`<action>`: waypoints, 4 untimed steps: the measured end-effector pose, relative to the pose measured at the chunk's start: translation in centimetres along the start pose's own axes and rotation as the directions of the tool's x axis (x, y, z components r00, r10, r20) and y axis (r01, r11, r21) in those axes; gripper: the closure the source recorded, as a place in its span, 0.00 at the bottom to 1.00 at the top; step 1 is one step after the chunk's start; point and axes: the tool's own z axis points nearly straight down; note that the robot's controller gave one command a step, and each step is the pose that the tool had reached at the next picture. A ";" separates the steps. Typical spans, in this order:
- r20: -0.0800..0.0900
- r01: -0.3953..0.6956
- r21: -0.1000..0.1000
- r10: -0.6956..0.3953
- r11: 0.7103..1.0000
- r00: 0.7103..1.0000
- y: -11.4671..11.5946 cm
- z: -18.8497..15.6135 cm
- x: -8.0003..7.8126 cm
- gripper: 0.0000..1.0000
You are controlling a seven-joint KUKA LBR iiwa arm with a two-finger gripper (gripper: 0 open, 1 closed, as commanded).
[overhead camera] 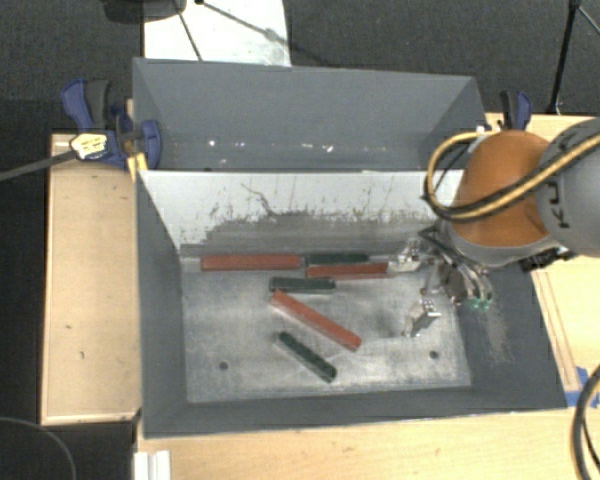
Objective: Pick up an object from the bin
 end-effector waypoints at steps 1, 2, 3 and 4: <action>0.005 -0.010 0.005 0.010 1.000 1.000 3.4 -0.3 3.1 0.00; -0.002 0.002 0.002 -0.002 1.000 1.000 6.2 1.7 3.5 0.00; 0.017 0.010 0.002 -0.010 1.000 1.000 11.2 1.9 6.0 1.00; 0.017 0.011 0.002 -0.011 1.000 1.000 11.2 1.9 6.0 1.00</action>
Offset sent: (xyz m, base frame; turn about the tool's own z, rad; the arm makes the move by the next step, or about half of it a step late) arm -0.0239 0.0681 -0.0245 -0.0029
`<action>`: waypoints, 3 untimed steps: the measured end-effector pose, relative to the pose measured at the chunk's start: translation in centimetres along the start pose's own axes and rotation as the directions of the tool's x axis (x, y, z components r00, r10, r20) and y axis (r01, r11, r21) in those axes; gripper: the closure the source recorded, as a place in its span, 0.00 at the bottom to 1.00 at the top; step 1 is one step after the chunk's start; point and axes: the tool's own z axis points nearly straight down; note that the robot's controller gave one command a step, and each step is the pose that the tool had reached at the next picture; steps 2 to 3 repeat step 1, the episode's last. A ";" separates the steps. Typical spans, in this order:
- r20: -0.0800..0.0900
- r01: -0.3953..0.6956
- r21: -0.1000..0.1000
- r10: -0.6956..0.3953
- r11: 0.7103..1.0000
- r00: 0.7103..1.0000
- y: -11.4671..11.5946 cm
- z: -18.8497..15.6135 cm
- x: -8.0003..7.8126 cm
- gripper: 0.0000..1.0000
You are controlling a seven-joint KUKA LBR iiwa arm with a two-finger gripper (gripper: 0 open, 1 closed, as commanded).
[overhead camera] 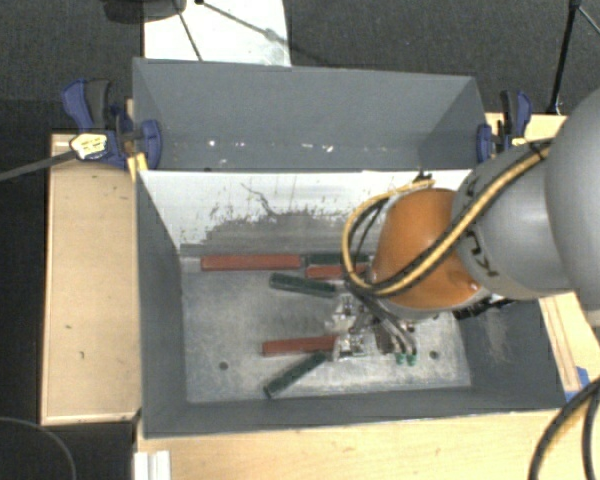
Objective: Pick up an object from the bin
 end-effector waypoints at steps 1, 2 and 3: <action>-0.012 -0.067 0.002 0.067 0.998 0.998 1.1 -16.0 -1.1 1.00; -0.012 -0.067 0.002 0.067 0.998 0.998 1.1 -16.0 -1.1 1.00; -0.012 -0.067 0.002 0.067 0.998 0.998 1.1 -16.0 -1.1 1.00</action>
Offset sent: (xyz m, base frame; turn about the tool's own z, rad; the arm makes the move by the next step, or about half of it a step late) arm 0.0000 0.0000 0.0000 0.0000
